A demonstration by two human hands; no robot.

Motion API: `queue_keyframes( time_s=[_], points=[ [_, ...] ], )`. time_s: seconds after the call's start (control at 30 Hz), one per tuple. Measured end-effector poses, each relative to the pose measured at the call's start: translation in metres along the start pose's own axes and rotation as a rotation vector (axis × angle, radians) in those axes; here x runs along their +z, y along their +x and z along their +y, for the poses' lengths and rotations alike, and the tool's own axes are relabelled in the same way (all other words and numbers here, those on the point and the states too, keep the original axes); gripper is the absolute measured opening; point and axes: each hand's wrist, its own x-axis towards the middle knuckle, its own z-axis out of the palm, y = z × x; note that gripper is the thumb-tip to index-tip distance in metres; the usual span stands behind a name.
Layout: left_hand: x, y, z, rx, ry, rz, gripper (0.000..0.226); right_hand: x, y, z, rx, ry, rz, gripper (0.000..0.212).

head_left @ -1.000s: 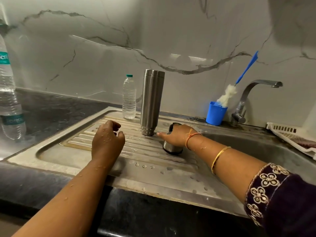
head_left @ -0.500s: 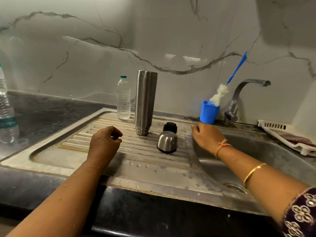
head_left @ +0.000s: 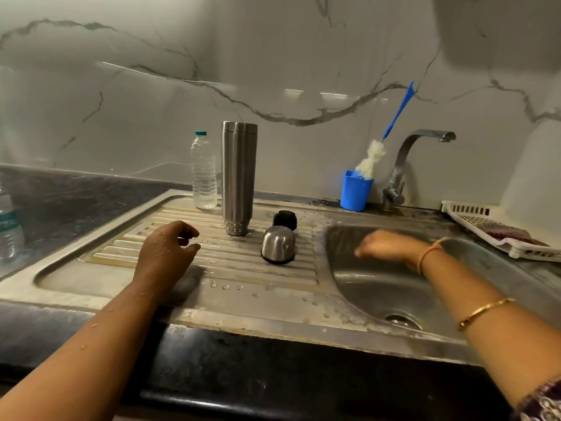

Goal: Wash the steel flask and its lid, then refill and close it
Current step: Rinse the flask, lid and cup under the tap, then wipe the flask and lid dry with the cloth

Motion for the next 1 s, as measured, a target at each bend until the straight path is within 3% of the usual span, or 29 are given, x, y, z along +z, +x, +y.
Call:
queue_keyframes(
  time_s=[0.07, 0.27, 0.57, 0.73, 1.0],
  points=[
    [-0.001, -0.001, 0.001, 0.009, 0.014, 0.008, 0.023, 0.005, 0.0, 0.013, 0.073, -0.313, -0.039, 0.033],
    [-0.003, -0.004, 0.006, -0.001, 0.042, 0.029, 0.034, -0.004, -0.008, 0.041, 0.074, -0.158, -0.042, 0.044],
    [-0.003, -0.027, 0.052, -0.001, 0.04, 0.088, 0.029, -0.014, -0.005, 0.071, 0.102, 0.0, 0.116, 0.033],
    [0.039, -0.051, 0.129, 0.069, -0.073, -0.005, 0.018, -0.018, 0.001, 0.078, 0.103, 0.079, 0.224, 0.029],
    [0.164, -0.056, 0.241, 0.042, -0.184, -0.347, 0.014, -0.048, 0.0, 0.118, 0.09, 0.159, 0.473, 0.025]
  ],
)
